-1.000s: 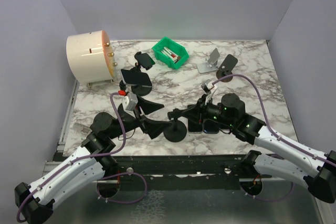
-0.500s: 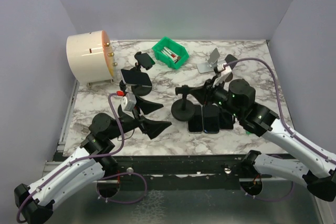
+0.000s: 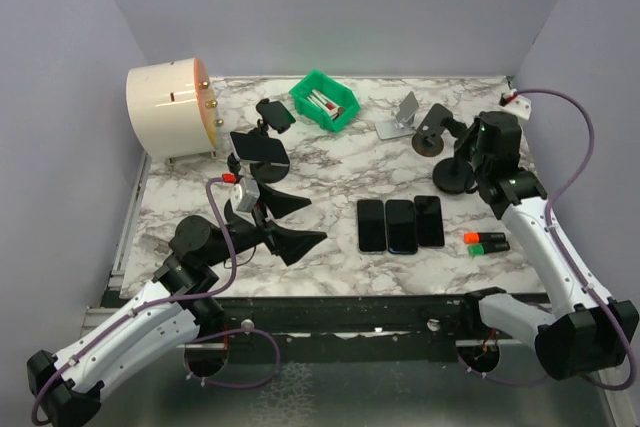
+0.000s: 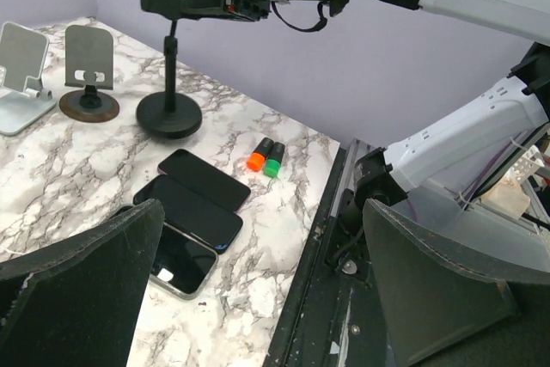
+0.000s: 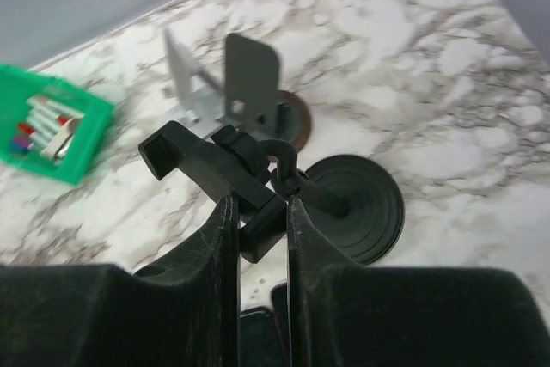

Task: Remove the phone from the phone stand
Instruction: Place the phone stand at the center of the board.

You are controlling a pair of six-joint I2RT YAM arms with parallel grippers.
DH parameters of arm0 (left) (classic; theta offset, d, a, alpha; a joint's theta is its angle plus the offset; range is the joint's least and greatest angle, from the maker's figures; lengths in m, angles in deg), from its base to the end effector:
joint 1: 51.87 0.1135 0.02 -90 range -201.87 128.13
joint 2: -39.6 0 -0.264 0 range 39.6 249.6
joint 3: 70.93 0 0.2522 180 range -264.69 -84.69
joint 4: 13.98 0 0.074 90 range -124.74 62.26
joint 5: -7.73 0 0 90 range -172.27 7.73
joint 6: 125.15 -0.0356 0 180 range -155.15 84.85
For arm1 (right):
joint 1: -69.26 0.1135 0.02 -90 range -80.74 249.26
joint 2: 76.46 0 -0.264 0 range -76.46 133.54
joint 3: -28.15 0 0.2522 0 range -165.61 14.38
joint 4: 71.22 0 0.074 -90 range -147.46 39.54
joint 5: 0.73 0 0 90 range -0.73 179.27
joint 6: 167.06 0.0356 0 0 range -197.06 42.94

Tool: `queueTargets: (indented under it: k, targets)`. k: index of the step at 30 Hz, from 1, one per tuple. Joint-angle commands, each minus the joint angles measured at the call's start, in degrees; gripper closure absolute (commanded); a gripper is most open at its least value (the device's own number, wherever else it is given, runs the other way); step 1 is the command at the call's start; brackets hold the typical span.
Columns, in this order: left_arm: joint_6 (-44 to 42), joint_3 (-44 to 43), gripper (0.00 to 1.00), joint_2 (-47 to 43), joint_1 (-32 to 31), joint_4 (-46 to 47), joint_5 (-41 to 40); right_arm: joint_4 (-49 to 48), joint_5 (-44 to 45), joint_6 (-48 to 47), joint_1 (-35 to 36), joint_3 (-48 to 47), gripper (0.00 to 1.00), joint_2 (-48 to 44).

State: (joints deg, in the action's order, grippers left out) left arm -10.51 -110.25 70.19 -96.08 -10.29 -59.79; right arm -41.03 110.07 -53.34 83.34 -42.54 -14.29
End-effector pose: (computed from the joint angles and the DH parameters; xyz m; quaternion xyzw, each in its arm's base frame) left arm 0.0955 -0.1118 0.3091 0.2541 0.5797 -0.5329 0.5616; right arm 0.2416 0.0476 0.3447 0.1694 0.8024 0.0376 0.5710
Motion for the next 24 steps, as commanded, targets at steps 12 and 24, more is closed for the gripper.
queueTargets:
  k: [12,24]
  targets:
    - [1.6,-0.5,0.01,-0.8,-0.1,0.6,1.2,-24.5,4.9,-0.7,-12.2,-0.2,1.0,9.5]
    - [1.2,-0.6,0.01,-0.6,0.0,0.6,1.2,-22.6,-0.2,0.1,-17.4,-5.2,1.0,18.1]
